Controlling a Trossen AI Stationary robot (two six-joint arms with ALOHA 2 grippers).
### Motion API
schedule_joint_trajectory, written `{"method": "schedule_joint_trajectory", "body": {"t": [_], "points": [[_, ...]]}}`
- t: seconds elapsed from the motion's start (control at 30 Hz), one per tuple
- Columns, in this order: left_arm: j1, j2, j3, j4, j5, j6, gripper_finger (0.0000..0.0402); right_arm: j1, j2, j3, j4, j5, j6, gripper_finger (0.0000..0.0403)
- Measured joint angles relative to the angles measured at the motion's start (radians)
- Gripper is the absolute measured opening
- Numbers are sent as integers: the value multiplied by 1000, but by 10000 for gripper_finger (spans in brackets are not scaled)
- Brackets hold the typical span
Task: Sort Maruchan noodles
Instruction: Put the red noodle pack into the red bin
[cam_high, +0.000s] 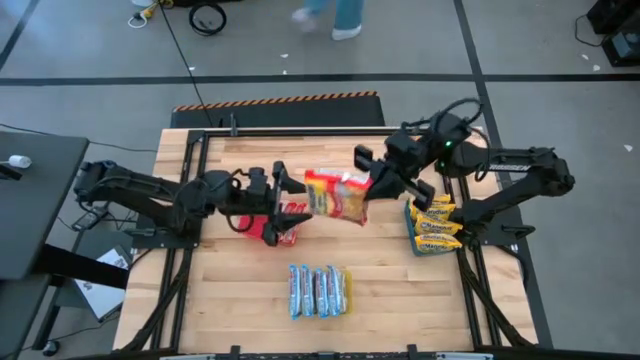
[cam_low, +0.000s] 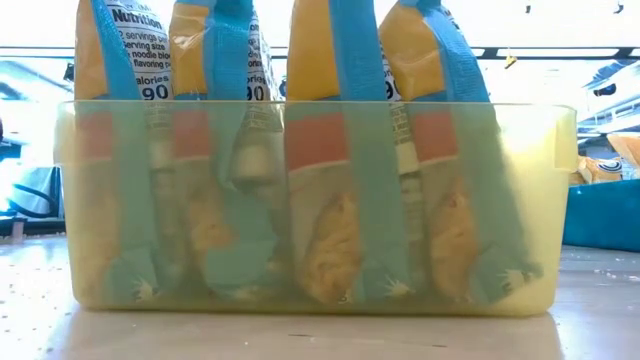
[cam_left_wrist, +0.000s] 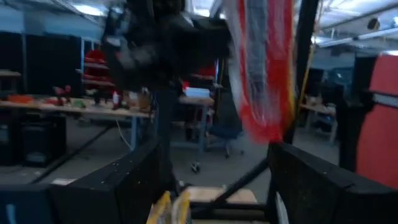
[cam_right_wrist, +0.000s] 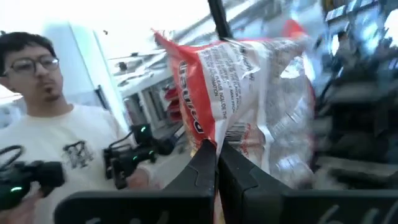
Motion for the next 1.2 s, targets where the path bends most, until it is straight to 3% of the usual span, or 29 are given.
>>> {"method": "schedule_joint_trajectory", "body": {"t": [0.1,0.3,0.4,0.6,0.8,1.07,1.2], "points": [[7,19,0,27,32,-12,293,22,41,0,-1,-6,43,8],[0,32,-2,61,253,-98,293,38,118,2,9,-10,105,8],[-6,32,-2,61,312,-166,293,35,127,-1,27,-4,112,8],[-10,31,0,64,274,-260,293,33,112,-1,76,4,109,8],[-10,30,1,43,240,-261,295,34,100,-2,76,47,113,8],[-12,30,1,47,251,-192,295,32,63,-2,74,113,88,8],[-11,28,1,51,181,-130,295,41,71,-2,52,83,97,8]]}}
